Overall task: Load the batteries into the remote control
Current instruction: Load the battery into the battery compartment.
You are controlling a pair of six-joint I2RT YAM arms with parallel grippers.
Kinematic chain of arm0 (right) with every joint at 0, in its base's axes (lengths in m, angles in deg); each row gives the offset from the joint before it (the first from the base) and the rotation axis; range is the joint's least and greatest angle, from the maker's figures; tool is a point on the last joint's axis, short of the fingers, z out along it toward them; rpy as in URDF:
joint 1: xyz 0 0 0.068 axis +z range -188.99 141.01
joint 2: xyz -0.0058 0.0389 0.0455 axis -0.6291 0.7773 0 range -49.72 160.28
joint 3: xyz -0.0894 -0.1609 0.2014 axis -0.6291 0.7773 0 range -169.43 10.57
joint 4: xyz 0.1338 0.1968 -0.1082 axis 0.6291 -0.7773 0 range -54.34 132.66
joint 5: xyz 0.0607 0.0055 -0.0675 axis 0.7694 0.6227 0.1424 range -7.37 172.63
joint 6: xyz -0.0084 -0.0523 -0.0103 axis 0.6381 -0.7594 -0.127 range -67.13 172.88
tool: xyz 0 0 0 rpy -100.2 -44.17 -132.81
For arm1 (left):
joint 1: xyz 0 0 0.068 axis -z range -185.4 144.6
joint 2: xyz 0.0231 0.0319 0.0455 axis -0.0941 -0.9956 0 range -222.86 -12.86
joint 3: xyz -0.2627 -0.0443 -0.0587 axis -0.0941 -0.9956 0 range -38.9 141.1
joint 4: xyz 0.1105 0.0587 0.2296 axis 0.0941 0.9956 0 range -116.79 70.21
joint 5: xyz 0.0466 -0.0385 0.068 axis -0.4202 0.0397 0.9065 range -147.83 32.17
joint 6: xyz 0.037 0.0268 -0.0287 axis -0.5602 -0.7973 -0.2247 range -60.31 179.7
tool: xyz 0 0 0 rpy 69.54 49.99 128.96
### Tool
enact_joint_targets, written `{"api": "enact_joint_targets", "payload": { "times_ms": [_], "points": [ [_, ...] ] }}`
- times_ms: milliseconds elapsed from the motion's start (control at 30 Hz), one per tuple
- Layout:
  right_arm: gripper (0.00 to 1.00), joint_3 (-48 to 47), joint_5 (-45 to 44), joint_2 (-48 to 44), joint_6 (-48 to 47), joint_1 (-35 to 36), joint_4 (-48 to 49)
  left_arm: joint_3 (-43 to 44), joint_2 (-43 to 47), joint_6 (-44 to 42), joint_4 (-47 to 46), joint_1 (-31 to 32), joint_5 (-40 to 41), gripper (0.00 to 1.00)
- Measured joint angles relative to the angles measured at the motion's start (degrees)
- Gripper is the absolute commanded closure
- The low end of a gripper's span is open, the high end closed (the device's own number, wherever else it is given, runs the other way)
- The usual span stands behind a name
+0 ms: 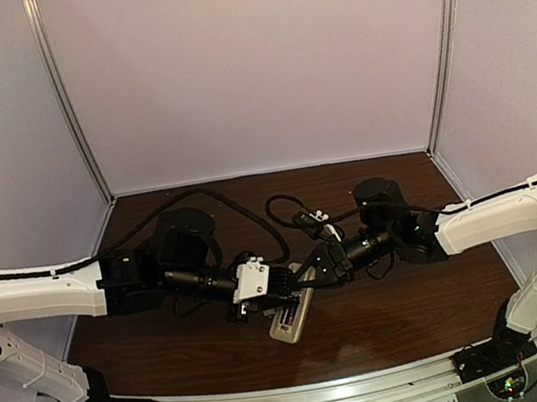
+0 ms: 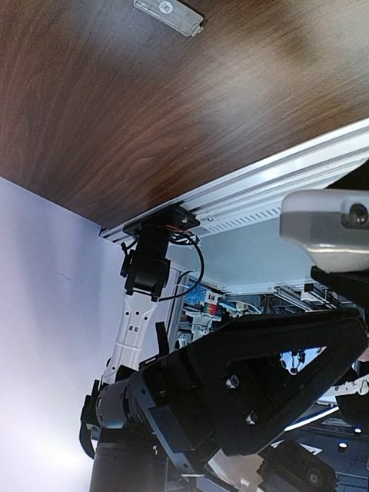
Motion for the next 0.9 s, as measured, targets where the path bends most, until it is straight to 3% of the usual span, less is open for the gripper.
{"api": "enact_joint_targets", "payload": {
  "times_ms": [900],
  "points": [
    [1.00,-0.13,-0.09,0.02,-1.33,0.63,-1.68,1.27,-2.80,-0.48,3.13,0.02,1.18,0.90]
  ]
}}
